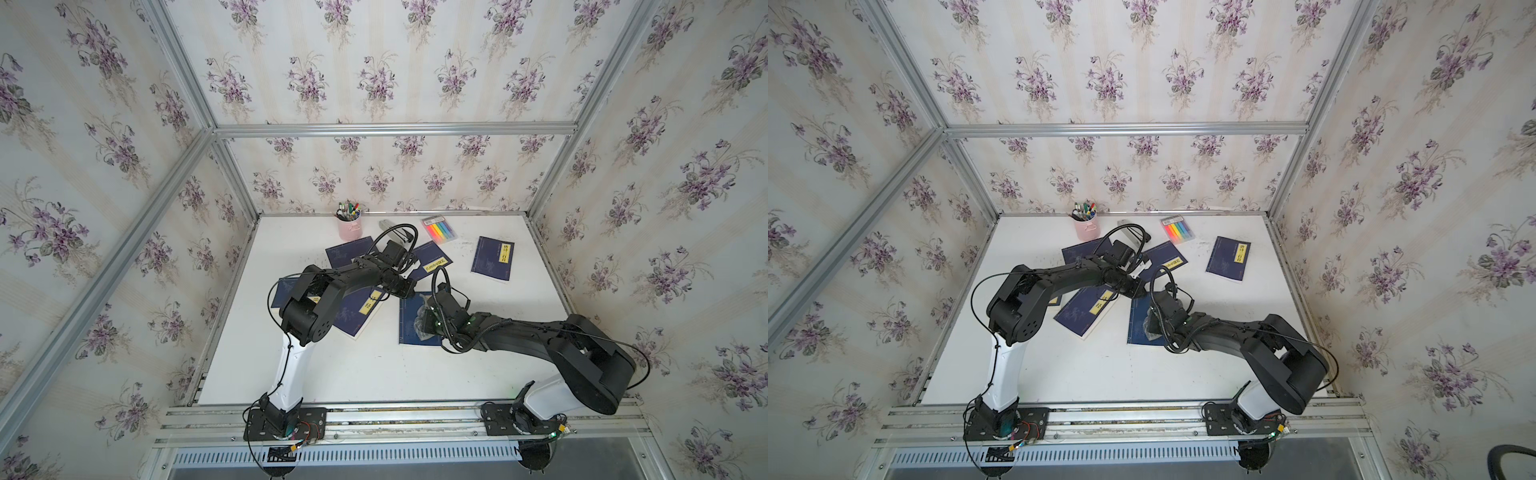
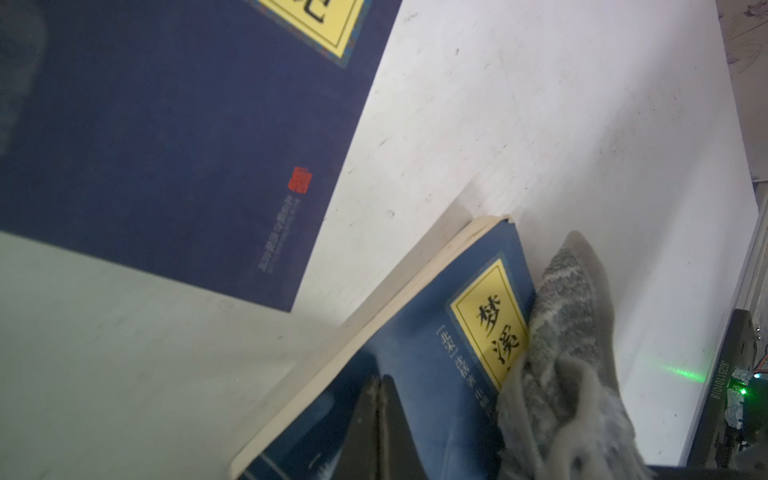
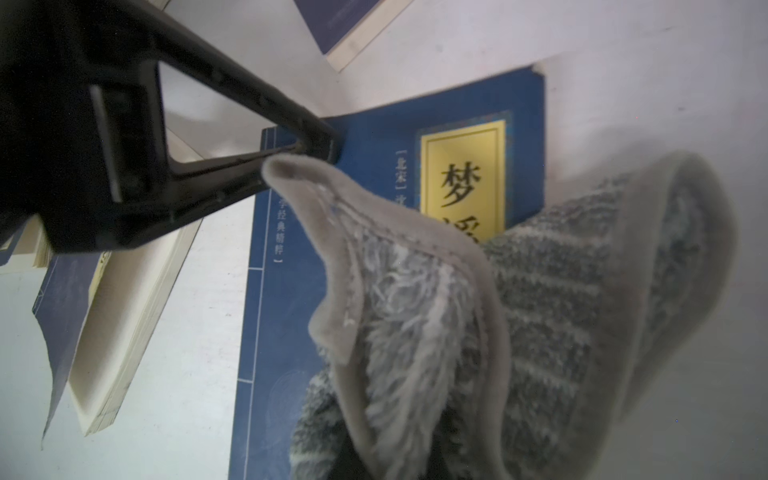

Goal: Wipe the cover of the book
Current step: Wipe the dirt from the cover of the book.

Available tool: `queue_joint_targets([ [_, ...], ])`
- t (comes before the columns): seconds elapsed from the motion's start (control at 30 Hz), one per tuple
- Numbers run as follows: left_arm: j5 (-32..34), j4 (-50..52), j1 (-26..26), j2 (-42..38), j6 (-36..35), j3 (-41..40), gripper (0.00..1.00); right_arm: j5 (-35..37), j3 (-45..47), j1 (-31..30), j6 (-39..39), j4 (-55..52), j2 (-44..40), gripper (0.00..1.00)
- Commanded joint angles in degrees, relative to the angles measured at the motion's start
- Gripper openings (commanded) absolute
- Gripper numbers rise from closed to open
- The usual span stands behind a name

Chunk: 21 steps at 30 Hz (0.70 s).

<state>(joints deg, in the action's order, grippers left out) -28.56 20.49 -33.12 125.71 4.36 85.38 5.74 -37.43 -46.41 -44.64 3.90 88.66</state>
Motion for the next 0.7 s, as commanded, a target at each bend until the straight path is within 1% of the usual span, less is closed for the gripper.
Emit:
queue_joint_targets([
  [0.0,10.68,12.64,-0.24,3.40,-1.02,-1.37,0.00,-2.31,-3.24,-2.54,0.99,2.69,3.44,0.00],
  [0.1,10.58,12.72,-0.26,3.52,-1.09,-1.32,0.00,-3.99,-5.12,-4.16,0.00,4.82,6.26,0.00],
  [0.17,10.62,12.73,-0.27,3.51,-1.10,-1.29,0.00,-5.71,-4.02,-4.21,-1.58,8.23,6.59,0.00],
  [0.27,10.57,12.74,-0.26,3.49,-1.15,-1.28,0.00,-3.54,-2.02,-3.80,-3.51,8.66,5.32,0.00],
  [0.4,10.53,13.04,-0.27,3.64,-1.15,-1.07,0.00,-2.75,3.85,0.15,-6.09,9.27,1.08,0.00],
  [0.5,10.50,13.04,-0.27,3.68,-1.18,-1.03,0.00,-2.09,7.54,3.90,-6.36,8.69,-2.25,0.00],
  [0.67,10.38,13.07,-0.27,3.73,-1.15,-1.06,0.00,2.11,6.94,5.40,-3.85,3.39,-4.89,0.00],
])
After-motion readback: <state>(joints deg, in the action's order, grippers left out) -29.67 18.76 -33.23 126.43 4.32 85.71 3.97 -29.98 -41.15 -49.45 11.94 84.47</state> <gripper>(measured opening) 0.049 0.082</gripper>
